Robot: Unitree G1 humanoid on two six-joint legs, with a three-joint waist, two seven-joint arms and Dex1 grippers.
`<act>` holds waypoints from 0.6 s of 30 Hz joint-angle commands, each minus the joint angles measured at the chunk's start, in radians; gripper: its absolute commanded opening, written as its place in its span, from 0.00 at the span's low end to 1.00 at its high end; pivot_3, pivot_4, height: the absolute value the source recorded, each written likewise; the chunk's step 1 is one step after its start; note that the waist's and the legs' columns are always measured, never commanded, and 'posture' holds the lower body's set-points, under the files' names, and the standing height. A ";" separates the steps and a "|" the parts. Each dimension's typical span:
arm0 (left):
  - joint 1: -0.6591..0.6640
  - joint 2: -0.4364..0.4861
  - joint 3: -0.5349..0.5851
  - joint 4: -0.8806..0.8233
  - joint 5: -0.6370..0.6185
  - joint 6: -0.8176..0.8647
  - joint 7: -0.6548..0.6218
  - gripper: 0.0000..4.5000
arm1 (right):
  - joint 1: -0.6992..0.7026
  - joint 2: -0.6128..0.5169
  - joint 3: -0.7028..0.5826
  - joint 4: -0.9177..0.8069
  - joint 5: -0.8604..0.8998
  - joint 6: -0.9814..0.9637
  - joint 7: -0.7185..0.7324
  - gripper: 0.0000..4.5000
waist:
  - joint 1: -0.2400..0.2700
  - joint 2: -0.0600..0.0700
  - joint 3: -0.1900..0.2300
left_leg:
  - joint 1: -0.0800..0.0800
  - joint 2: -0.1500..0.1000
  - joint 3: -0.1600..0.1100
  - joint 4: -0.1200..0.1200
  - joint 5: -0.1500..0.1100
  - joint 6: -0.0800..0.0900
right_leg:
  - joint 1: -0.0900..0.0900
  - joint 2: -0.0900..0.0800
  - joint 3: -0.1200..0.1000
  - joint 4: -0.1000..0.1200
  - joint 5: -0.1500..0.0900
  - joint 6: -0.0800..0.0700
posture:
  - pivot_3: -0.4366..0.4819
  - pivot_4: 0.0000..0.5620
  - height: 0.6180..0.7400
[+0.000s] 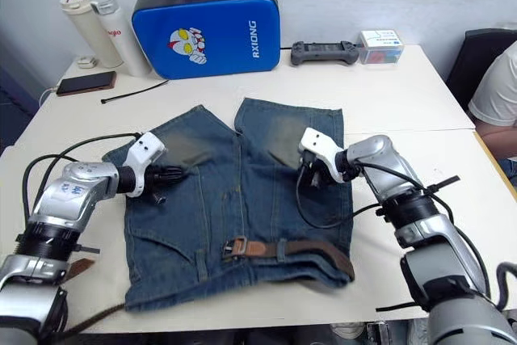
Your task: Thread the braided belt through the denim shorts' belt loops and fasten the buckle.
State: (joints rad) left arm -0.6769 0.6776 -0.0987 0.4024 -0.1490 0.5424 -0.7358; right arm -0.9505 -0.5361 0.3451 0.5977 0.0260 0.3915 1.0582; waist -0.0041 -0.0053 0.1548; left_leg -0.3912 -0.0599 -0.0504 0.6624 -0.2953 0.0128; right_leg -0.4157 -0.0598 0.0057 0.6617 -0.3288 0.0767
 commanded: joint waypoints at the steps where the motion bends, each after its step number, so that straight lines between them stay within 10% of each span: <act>1: -0.128 -0.035 0.000 0.189 0.072 -0.129 0.053 0.02 | -0.109 0.037 -0.041 0.202 -0.051 -0.147 -0.092 0.02 | -0.001 -0.001 0.000 | 0.000 0.000 0.001 0.000 0.000 0.000 | -0.001 0.000 0.000 0.000 0.000 0.000 | 0.48 0.27 1.00; 10: -0.275 -0.090 -0.015 0.465 0.149 -0.318 0.038 0.02 | -0.155 0.051 -0.025 0.370 -0.101 -0.238 -0.032 0.02 | -0.009 -0.001 0.001 | -0.013 0.000 0.002 0.003 0.000 0.000 | -0.012 0.000 -0.001 0.002 0.000 0.000 | 0.48 0.27 1.00; 18: -0.185 -0.063 -0.075 0.358 0.174 -0.294 -0.159 0.02 | -0.162 0.044 -0.086 0.414 -0.085 -0.268 -0.047 0.02 | -0.015 -0.001 0.001 | -0.014 0.000 0.002 0.003 0.000 0.000 | -0.013 -0.001 -0.001 0.002 0.000 0.000 | 0.48 0.27 1.00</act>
State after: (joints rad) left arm -0.8974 0.6053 -0.1411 0.7944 0.0063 0.2341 -0.8307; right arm -1.0993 -0.4712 0.2982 0.9863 -0.0595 0.1304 1.0184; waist -0.0191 -0.0062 0.1553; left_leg -0.4050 -0.0602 -0.0488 0.6647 -0.2953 0.0131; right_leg -0.4286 -0.0603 0.0053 0.6640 -0.3286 0.0770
